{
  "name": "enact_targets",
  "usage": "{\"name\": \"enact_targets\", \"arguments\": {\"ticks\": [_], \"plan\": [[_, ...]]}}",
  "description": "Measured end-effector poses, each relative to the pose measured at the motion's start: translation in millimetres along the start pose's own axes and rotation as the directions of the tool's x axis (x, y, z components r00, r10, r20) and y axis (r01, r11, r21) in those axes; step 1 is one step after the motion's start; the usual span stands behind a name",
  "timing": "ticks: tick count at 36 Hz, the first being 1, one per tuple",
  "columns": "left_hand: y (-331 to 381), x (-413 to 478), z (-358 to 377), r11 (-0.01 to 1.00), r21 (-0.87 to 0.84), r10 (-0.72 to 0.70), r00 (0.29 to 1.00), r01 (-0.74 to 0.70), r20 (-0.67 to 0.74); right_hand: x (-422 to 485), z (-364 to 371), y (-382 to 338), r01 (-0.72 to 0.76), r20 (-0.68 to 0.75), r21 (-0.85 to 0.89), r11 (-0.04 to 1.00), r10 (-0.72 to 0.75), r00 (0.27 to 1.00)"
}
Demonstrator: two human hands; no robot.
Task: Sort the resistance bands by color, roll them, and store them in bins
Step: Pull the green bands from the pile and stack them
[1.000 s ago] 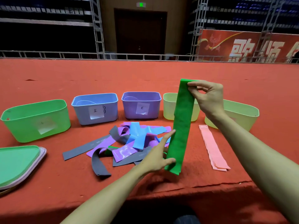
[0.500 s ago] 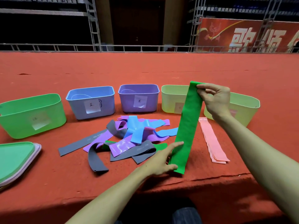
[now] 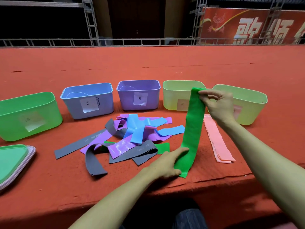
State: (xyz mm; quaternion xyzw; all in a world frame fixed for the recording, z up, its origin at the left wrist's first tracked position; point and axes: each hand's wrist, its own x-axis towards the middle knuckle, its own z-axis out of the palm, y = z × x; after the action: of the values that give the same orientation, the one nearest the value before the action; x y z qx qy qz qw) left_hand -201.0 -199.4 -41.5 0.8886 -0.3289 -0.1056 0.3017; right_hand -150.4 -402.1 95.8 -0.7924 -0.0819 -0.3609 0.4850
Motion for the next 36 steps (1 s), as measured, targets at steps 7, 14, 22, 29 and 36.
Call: {"name": "enact_targets", "arguments": {"ticks": [7, 14, 22, 29, 36], "plan": [[-9.7, 10.1, -6.7, 0.995, 0.102, 0.011, 1.0, -0.009, -0.018, -6.0, -0.1, 2.1, 0.014, 0.017, -0.004, 1.0, -0.014, 1.0], [-27.5, 20.0, -34.2, 0.95, 0.305, -0.04, 0.996, 0.063, -0.082, -12.7, -2.2, 2.1, 0.011, 0.052, -0.023, 1.0, -0.01, 0.999], [-28.0, 25.1, -37.7, 0.839, 0.544, -0.019, 1.0, 0.005, 0.02, -18.4, -2.6, 1.3, -0.012, 0.099, -0.027, 1.0, 0.014, 0.995], [-26.0, 27.8, -40.1, 0.875, 0.479, -0.052, 0.997, 0.072, -0.055, -23.4, -3.2, -2.7, -0.005, 0.125, -0.025, 1.0, 0.008, 0.992], [-33.2, 25.1, -49.6, 0.954, 0.295, 0.005, 0.983, 0.051, -0.185, -24.7, -3.0, -1.9, 0.016, 0.127, -0.029, 0.999, -0.012, 0.992]]}}
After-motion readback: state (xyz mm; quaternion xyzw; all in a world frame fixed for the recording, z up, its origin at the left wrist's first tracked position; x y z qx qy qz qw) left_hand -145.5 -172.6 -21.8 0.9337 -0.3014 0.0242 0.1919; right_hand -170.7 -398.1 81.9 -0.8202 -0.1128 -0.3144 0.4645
